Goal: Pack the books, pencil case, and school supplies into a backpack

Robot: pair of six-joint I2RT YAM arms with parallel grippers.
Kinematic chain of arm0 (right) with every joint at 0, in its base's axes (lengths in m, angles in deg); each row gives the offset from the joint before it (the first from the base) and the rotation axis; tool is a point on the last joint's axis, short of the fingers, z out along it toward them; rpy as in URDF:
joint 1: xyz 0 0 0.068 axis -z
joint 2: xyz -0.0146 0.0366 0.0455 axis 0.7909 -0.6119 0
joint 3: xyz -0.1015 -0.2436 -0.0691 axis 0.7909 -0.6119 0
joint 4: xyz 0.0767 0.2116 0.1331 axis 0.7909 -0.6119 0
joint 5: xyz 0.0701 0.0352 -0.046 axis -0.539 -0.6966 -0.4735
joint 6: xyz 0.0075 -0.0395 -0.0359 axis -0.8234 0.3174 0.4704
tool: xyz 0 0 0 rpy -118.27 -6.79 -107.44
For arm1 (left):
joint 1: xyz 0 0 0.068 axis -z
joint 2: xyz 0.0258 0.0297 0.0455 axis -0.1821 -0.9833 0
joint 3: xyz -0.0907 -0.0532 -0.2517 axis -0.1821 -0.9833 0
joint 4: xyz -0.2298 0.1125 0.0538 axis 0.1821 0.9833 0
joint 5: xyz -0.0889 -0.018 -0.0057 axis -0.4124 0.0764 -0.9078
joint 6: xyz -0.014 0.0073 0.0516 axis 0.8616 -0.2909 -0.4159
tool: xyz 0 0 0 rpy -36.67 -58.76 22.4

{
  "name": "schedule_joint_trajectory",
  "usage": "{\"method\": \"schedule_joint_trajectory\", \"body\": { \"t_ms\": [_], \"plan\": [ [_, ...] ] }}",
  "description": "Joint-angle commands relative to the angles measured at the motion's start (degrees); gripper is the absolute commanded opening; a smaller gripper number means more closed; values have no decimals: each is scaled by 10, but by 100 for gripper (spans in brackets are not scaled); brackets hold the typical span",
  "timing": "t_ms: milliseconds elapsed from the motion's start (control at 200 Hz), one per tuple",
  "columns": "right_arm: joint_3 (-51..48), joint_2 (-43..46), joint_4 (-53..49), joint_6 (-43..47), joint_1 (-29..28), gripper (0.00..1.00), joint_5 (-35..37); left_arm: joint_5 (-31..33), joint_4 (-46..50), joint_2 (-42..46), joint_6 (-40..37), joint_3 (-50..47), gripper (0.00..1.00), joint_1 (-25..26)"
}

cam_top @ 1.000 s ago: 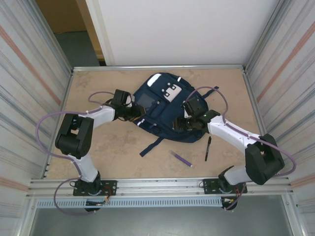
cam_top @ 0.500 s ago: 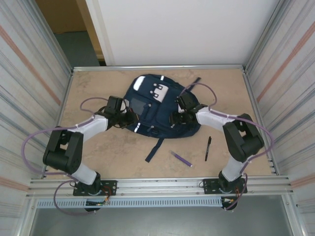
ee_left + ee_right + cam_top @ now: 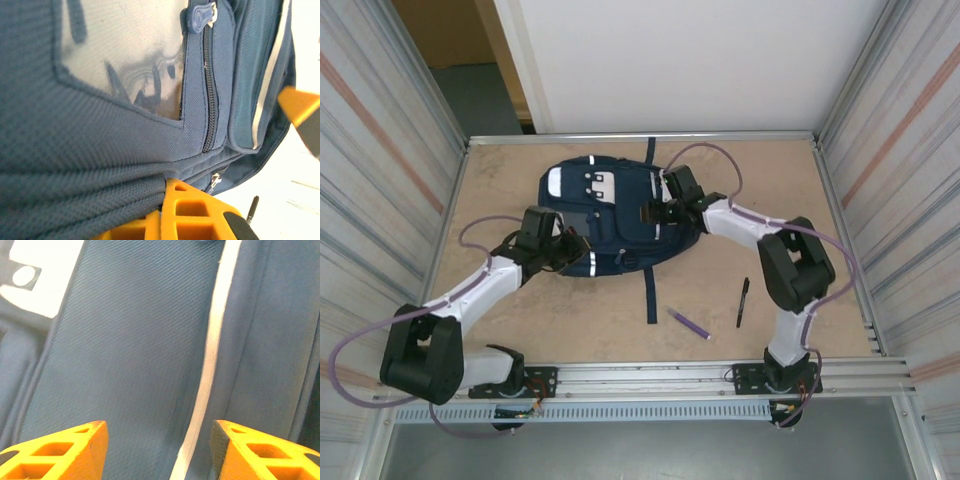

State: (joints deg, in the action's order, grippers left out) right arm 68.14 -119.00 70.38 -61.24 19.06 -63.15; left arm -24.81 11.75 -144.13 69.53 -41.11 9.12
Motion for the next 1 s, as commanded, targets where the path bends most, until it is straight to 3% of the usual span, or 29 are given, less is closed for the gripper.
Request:
{"method": "schedule_joint_trajectory", "body": {
  "t_ms": [0,100,231,386,546,742,997],
  "plan": [
    [-41,79,-61,65,-45,56,41,8,14,37,20,1,0,5],
    [-38,99,-121,85,-88,57,53,-3,18,44,27,-2,0,5],
    [-14,92,-173,47,-153,57,44,-25,14,37,40,3,0,4],
    [38,50,-214,-26,-218,59,130,-53,3,22,37,10,0,4],
    [65,13,-195,-93,-252,61,185,-84,-8,16,41,14,0,0],
    [76,-26,-213,-204,-268,59,312,-102,-6,15,34,19,0,-5],
    [105,-54,-225,-244,-290,47,356,-112,-14,6,32,9,0,-6]
  ]
}}
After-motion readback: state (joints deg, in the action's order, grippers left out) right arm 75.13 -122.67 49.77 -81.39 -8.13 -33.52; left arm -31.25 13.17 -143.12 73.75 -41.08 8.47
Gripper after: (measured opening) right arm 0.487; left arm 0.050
